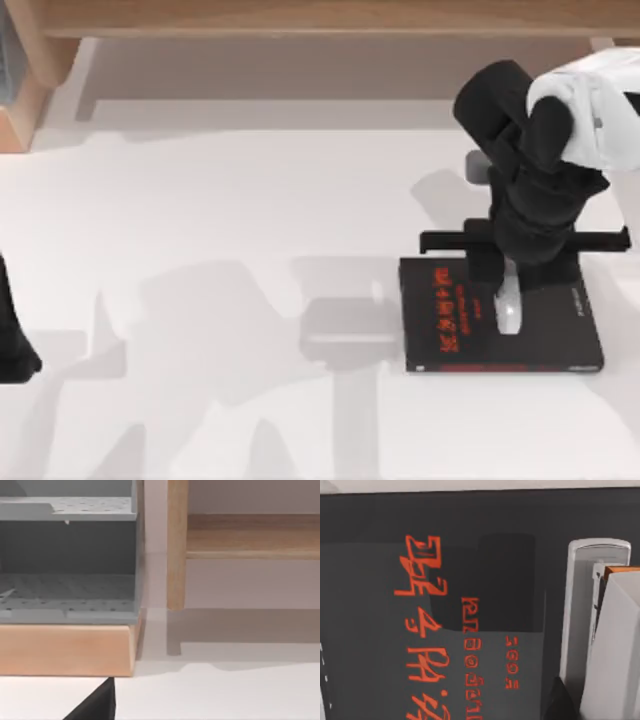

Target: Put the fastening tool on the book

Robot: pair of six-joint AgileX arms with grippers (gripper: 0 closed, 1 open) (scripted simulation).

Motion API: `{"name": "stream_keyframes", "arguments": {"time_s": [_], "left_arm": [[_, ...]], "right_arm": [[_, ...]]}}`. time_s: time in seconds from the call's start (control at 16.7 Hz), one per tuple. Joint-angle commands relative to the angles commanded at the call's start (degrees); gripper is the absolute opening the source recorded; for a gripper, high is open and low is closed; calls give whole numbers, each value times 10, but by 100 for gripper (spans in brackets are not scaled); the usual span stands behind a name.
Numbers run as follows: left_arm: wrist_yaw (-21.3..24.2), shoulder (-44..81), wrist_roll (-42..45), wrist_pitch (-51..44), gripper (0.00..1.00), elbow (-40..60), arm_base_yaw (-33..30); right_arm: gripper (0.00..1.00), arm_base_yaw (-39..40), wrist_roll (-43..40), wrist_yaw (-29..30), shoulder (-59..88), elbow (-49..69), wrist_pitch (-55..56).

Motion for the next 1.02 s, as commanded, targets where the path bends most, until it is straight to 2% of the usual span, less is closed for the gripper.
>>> {"name": "stream_keyframes", "arguments": {"time_s": [0.66,1.02], "left_arm": [[0,0,0,0,100,0,0],[0,0,0,0,100,0,0]], "right_arm": [[98,0,0,0,0,0,0],[100,0,0,0,0,0,0]]}}
